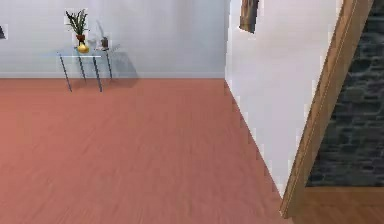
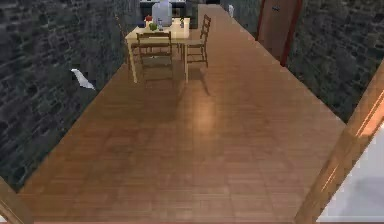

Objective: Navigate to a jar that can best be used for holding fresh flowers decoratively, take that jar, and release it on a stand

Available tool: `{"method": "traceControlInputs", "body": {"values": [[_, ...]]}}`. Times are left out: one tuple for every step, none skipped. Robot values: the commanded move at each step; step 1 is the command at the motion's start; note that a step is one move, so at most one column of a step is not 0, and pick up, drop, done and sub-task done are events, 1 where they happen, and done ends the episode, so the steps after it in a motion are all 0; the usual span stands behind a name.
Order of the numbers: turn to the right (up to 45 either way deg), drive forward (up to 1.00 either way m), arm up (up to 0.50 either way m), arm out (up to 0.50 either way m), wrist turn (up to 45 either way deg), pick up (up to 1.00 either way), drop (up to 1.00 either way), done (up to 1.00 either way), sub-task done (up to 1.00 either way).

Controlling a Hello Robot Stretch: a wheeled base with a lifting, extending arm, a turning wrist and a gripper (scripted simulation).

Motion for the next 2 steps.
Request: {"method": "traceControlInputs", "body": {"values": [[-18.0, 0.00, 0.00, 0.00, 0.0, 0.00, 0.00, 0.00, 0.00], [0.0, 1.00, 0.00, 0.00, 0.0, 0.00, 0.00, 0.00, 0.00]]}}
